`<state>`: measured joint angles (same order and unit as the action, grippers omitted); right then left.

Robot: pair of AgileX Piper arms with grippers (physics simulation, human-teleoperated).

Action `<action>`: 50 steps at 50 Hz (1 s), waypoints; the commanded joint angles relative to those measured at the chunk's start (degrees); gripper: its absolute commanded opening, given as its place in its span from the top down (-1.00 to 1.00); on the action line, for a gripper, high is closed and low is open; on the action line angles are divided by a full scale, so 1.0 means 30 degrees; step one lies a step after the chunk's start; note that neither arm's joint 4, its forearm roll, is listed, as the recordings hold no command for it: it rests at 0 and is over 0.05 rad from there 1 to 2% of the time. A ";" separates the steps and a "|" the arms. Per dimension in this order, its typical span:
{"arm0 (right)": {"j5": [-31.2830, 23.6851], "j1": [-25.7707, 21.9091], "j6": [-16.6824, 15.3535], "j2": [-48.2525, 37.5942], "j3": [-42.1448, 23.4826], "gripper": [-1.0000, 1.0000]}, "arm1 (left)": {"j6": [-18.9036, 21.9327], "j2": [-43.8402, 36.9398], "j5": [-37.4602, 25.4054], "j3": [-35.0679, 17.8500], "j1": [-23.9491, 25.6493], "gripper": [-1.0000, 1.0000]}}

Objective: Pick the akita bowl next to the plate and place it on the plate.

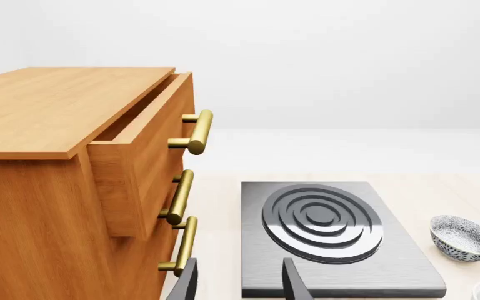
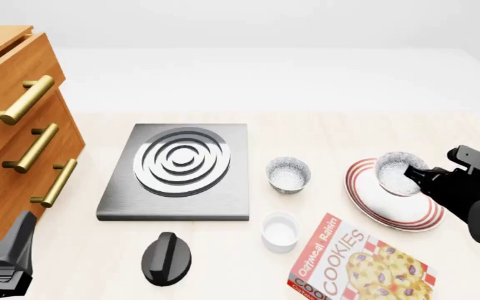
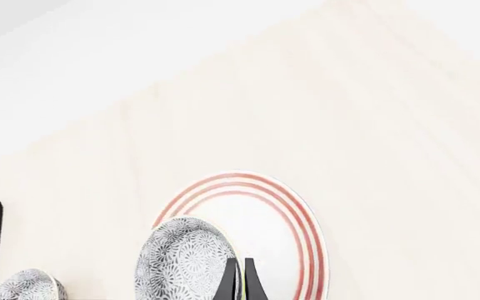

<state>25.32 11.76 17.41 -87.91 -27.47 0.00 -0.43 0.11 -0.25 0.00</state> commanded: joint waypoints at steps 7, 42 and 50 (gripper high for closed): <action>0.0631 0.0025 -0.0446 -0.1005 -0.0124 1.00 | 0.0000 0.0000 0.0000 0.0000 0.0000 -1.00; 0.1667 -0.0143 -0.0883 -0.2674 0.0024 1.00 | 0.0000 0.0000 0.0000 0.0000 0.0000 -1.00; 0.1614 -0.0106 -0.0922 -0.2699 0.0002 1.00 | 0.0000 0.0000 0.0000 0.0000 0.0000 -1.00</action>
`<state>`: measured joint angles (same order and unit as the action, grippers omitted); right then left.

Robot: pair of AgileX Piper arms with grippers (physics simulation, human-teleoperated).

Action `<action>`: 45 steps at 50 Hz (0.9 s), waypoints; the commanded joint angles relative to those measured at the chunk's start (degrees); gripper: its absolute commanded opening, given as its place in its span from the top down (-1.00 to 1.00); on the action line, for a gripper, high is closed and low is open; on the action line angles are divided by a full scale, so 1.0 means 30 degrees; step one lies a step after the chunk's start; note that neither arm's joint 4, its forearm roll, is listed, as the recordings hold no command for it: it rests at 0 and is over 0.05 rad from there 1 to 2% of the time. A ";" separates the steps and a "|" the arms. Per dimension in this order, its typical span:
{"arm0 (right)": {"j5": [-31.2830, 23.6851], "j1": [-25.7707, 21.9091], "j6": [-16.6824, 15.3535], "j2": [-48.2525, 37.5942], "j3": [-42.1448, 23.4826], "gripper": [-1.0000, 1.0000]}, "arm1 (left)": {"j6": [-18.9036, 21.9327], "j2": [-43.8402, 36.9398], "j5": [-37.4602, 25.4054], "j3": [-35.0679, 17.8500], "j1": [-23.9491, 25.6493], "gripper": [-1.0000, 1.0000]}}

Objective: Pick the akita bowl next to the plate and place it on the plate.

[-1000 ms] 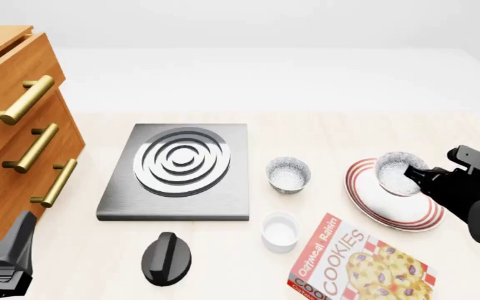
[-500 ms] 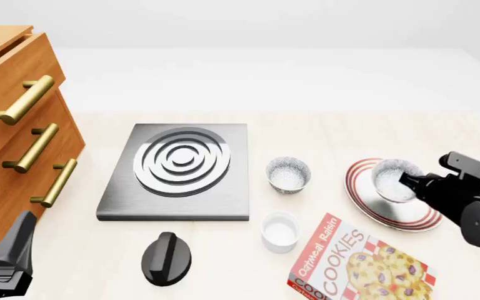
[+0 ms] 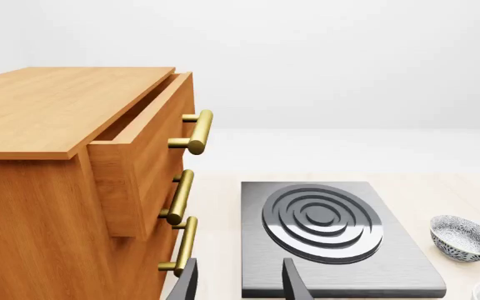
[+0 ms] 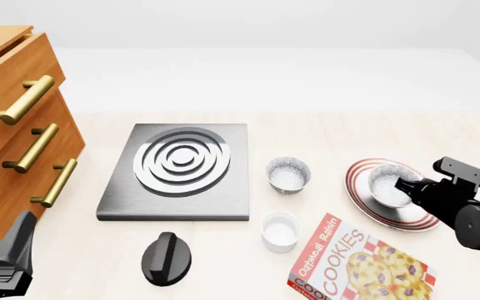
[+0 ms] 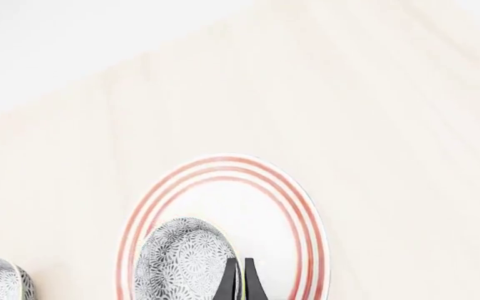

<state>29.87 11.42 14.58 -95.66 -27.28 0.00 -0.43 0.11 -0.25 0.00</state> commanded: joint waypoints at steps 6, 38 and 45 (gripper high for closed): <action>-0.0029 0.0152 -0.0022 -0.0185 -0.0168 1.00 | 0.0000 0.0000 0.0000 0.0000 0.0000 -1.00; -0.0481 0.0423 -0.0112 -0.0260 -0.0478 -1.00 | 0.0000 0.0000 0.0000 0.0000 0.0000 -1.00; -0.0575 0.0382 -0.0039 -0.0211 -0.0490 -1.00 | 0.0000 0.0000 0.0000 0.0000 0.0000 -1.00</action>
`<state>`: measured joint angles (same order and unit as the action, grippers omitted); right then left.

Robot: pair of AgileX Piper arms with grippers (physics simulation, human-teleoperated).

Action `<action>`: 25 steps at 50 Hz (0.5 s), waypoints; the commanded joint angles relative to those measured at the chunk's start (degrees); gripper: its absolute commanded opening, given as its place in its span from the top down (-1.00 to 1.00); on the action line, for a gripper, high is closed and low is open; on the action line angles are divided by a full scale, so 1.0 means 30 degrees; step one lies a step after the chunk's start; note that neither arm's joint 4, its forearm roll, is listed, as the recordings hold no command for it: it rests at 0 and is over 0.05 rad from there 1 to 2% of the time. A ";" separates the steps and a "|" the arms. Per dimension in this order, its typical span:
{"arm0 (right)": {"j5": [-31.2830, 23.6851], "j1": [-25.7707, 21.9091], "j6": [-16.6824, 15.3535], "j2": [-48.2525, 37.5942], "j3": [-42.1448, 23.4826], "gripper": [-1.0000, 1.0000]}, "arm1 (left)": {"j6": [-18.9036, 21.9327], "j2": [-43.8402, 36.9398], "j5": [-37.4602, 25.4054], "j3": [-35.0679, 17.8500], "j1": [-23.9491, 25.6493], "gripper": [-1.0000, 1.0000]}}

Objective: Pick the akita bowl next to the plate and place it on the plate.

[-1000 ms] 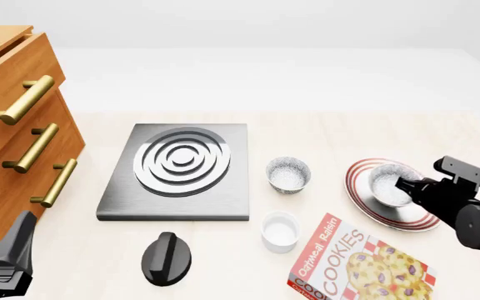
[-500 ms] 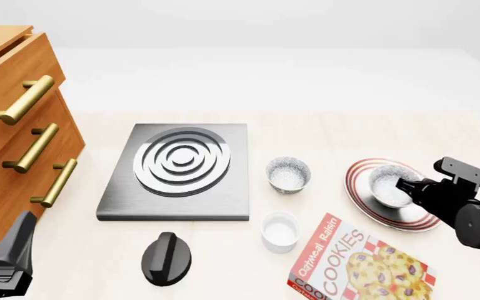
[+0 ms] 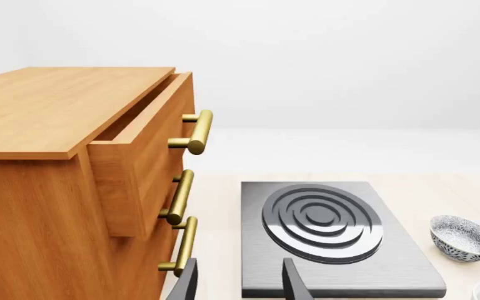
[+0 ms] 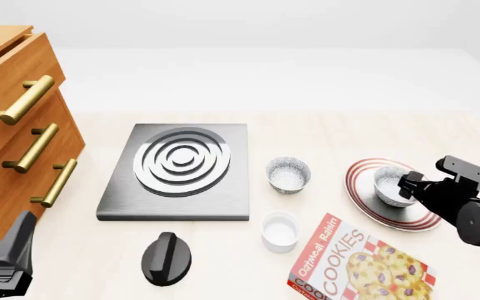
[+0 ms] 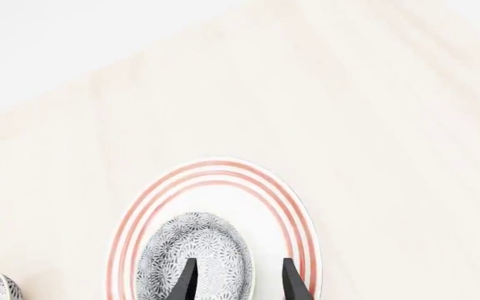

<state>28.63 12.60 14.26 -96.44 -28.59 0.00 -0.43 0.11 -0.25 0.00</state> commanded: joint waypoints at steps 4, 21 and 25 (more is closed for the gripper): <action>-0.0655 -0.0029 0.0316 0.0590 -0.0173 -1.00 | 0.0000 0.0000 0.0000 0.0000 0.0000 -1.00; -0.4116 -0.0106 0.2234 0.5198 -0.0650 -1.00 | 0.0000 0.0000 0.0000 0.0000 0.0000 -1.00; -0.4818 -0.0385 0.2678 0.6539 -0.0506 -1.00 | 0.0000 0.0000 0.0000 0.0000 0.0000 -1.00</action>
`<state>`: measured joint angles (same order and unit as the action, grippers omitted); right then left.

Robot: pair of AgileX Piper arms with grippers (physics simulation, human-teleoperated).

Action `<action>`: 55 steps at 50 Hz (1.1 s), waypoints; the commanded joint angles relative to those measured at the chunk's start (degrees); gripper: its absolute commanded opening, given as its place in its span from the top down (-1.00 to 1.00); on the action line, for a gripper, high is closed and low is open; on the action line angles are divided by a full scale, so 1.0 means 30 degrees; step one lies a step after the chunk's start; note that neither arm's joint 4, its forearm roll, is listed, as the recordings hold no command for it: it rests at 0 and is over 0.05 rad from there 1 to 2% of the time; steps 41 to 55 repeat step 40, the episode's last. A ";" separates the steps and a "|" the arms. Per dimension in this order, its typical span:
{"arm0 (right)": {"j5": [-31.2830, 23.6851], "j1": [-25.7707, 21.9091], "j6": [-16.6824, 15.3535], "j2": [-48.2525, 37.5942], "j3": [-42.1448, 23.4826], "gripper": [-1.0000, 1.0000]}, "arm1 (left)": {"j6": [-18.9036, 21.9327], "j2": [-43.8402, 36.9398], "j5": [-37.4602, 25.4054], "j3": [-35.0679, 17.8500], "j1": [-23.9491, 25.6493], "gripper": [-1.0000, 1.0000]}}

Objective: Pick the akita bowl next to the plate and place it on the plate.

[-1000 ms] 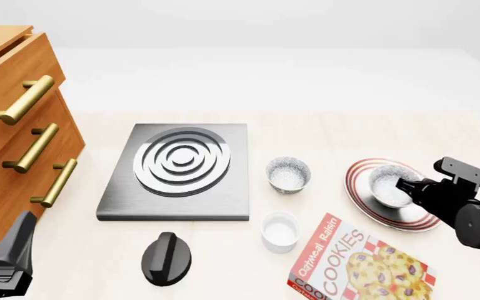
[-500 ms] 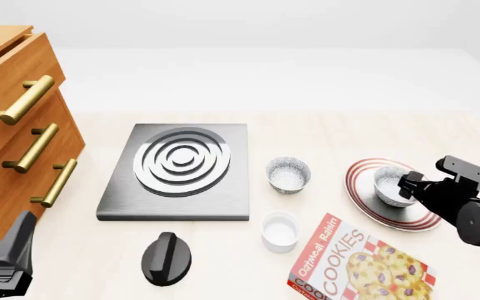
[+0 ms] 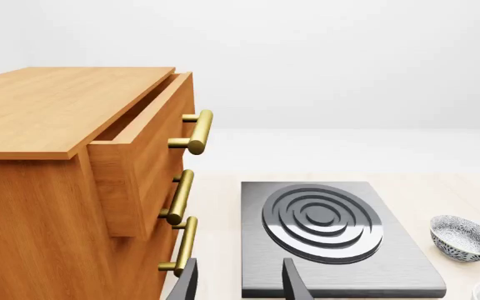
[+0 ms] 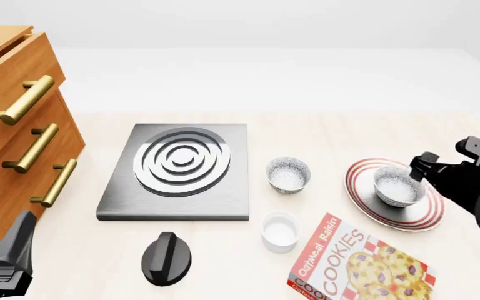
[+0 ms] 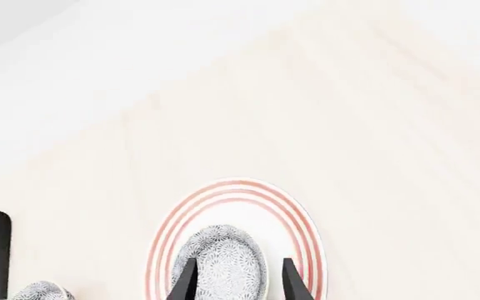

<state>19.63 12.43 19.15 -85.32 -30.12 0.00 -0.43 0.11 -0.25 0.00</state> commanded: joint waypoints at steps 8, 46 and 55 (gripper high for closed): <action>-0.3270 -0.0780 0.1232 0.6606 0.0563 -1.00 | 0.0000 0.0000 0.0000 0.0000 0.0000 -1.00; -0.6710 -0.0287 0.2533 1.4547 0.0868 -1.00 | 0.0000 0.0000 0.0000 0.0000 0.0000 -1.00; -0.6710 -0.0287 0.2533 1.4547 0.0868 -1.00 | 0.0000 0.0000 0.0000 0.0000 0.0000 -1.00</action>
